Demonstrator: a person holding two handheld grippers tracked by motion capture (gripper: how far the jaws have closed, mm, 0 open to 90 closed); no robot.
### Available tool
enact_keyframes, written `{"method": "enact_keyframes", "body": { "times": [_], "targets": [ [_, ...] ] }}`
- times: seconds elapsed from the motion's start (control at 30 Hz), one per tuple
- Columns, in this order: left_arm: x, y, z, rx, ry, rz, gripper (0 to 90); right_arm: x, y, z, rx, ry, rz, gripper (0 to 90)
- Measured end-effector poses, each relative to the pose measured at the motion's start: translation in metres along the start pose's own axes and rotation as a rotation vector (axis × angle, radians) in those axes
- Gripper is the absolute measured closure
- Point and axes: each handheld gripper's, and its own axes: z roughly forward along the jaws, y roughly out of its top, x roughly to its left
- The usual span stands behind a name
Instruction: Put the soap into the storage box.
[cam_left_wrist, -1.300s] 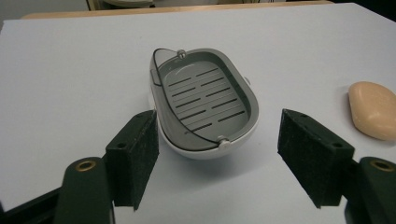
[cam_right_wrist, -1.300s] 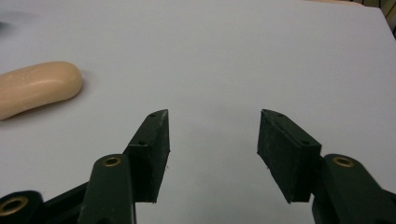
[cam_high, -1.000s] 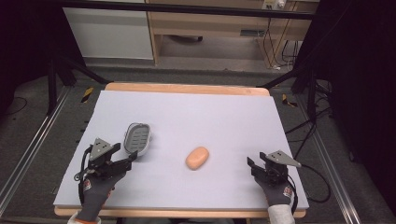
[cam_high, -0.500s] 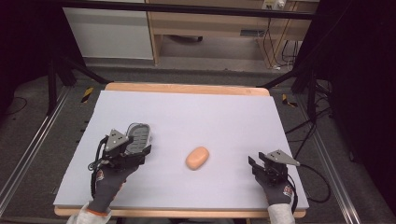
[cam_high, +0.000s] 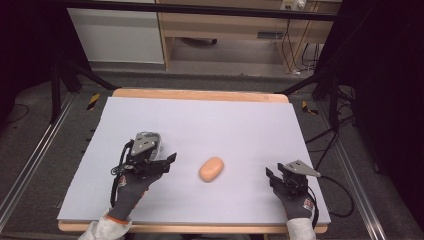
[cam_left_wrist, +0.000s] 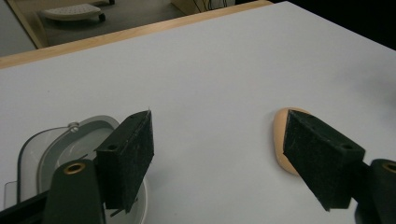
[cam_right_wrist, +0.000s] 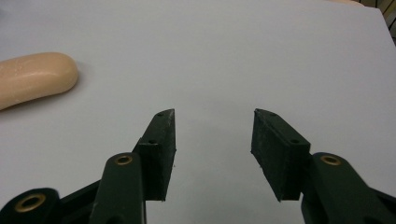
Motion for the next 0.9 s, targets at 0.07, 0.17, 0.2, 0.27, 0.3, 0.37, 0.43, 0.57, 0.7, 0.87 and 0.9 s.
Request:
{"method": "enact_keyframes", "body": {
  "times": [0.07, 0.17, 0.2, 0.27, 0.3, 0.37, 0.43, 0.57, 0.7, 0.87, 0.9],
  "targets": [
    [-0.003, 0.003, 0.004, 0.007, -0.005, 0.006, 23.7, 0.000, 0.000, 0.001, 0.001, -0.002, -0.004, 48.2],
    [-0.008, 0.007, 0.011, 0.016, -0.016, 0.015, 23.7, 0.000, -0.001, 0.002, -0.001, -0.012, -0.016, 47.5],
    [-0.010, 0.009, 0.014, 0.024, -0.023, 0.021, 23.7, 0.000, -0.001, 0.002, -0.001, -0.013, -0.016, 47.5],
    [-0.012, 0.010, 0.017, 0.030, -0.028, 0.030, 23.7, 0.000, 0.000, 0.001, 0.000, -0.009, -0.010, 47.5],
    [-0.015, 0.011, 0.019, 0.034, -0.030, 0.038, 23.6, 0.001, 0.000, 0.001, -0.003, -0.011, -0.010, 47.4],
    [-0.018, 0.012, 0.023, 0.042, -0.035, 0.047, 23.5, 0.001, 0.001, 0.001, -0.001, -0.010, -0.010, 47.3],
    [-0.022, 0.012, 0.028, 0.055, -0.044, 0.054, 23.4, 0.001, 0.001, 0.001, 0.002, -0.010, -0.011, 47.4],
    [-0.030, 0.013, 0.038, 0.084, -0.054, 0.071, 23.0, 0.002, 0.002, 0.001, 0.001, -0.009, -0.011, 47.4],
    [-0.039, 0.012, 0.048, 0.110, -0.070, 0.084, 22.8, 0.001, 0.002, 0.002, 0.001, -0.009, -0.011, 47.5],
    [-0.047, 0.012, 0.057, 0.141, -0.083, 0.099, 22.8, 0.002, 0.002, 0.003, 0.006, -0.011, -0.014, 47.5],
    [-0.049, 0.012, 0.059, 0.145, -0.087, 0.101, 22.8, 0.002, 0.002, 0.003, 0.008, -0.014, -0.016, 47.5]
  ]
}}
